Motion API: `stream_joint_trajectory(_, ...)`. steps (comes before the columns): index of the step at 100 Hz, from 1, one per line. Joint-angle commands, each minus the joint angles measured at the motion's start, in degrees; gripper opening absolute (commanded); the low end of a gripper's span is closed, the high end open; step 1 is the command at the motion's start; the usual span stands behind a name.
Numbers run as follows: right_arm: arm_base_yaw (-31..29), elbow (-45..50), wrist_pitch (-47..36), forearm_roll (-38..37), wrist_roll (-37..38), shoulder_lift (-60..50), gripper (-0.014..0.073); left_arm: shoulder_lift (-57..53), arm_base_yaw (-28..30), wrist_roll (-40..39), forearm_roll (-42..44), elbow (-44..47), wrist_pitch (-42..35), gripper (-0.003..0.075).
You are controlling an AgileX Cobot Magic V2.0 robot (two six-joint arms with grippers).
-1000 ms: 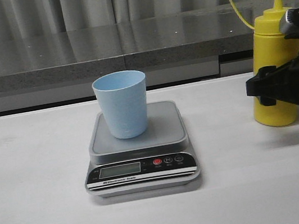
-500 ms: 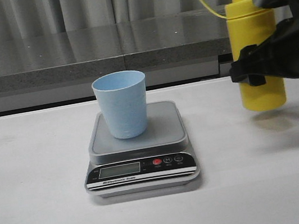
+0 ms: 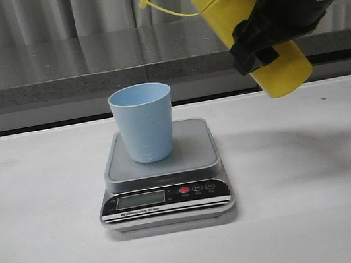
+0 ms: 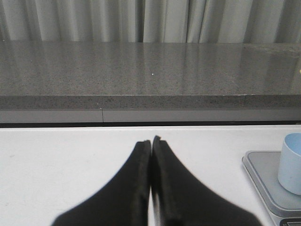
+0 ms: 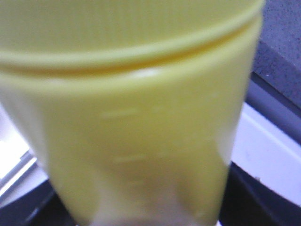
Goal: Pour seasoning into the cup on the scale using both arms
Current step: 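Lift the yellow bottle with the right gripper and tilt its nozzle toward the cup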
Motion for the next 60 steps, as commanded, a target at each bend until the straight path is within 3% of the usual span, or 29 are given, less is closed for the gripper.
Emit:
stream_joint_trajectory(1, 1.3, -3.1, 1.5, -6.5, -0.3, -2.8, 0.011, 0.6, 0.2, -0.5, -0.3, -1.5, -4.6, -0.002)
stream_joint_trajectory(26, 4.2, -4.6, 7.9, -19.7, -0.3, -2.8, 0.011, 0.6, 0.2, -0.5, -0.3, -1.5, -4.6, -0.002)
stream_joint_trajectory(60, 6.2, -7.8, 13.6, -28.5, -0.3, -2.7, 0.011, 0.6, 0.2, -0.5, -0.3, -1.5, -4.6, -0.002)
